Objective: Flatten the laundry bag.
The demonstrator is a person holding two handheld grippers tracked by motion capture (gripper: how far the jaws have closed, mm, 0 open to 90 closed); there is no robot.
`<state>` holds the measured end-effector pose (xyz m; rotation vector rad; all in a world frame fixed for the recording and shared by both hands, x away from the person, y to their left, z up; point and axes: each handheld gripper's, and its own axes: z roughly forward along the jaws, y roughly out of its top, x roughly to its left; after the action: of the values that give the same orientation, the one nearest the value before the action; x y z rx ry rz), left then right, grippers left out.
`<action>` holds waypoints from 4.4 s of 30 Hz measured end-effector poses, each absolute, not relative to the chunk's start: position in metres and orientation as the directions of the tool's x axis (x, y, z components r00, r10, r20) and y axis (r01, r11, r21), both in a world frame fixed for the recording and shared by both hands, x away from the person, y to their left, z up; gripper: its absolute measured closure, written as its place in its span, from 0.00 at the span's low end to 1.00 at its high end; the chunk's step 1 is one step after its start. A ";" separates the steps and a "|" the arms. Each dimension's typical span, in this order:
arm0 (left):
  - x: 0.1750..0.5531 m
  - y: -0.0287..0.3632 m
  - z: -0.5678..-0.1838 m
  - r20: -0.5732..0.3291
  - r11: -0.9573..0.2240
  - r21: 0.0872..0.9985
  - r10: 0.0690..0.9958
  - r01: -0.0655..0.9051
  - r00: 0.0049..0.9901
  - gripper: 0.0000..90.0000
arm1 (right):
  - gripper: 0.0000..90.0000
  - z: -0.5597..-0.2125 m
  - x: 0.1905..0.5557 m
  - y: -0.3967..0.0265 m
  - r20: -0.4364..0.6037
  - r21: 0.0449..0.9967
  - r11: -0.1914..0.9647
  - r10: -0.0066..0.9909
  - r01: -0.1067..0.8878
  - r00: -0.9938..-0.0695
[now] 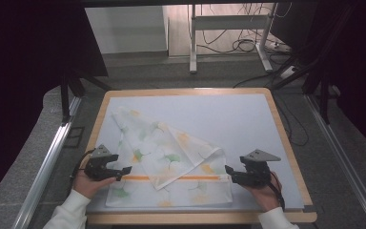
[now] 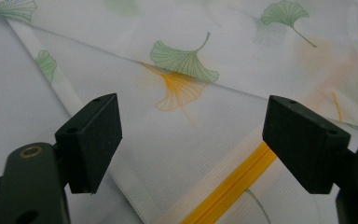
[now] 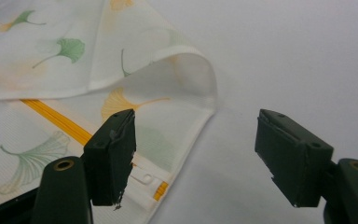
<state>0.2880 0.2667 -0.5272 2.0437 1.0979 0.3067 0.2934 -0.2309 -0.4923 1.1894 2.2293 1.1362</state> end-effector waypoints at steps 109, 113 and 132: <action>0.289 0.264 -0.527 -0.154 -0.324 0.736 0.774 0.595 0.614 0.22 | 0.40 -0.505 0.288 -0.014 0.107 0.687 0.591 0.493 0.423 -0.863; 0.289 0.264 -0.527 -0.151 -0.332 0.734 0.771 0.593 0.618 0.22 | 0.41 -0.509 0.286 -0.009 0.102 0.677 0.604 0.489 0.421 -0.866; 0.289 0.267 -0.525 -0.144 -0.313 0.748 0.785 0.585 0.603 0.23 | 0.49 -0.527 0.278 0.001 -0.008 0.619 0.694 0.475 0.369 -0.880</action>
<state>0.2886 0.2671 -0.5253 2.0242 1.0818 0.3147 0.2779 0.0014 -0.5267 0.6872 2.7343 0.9446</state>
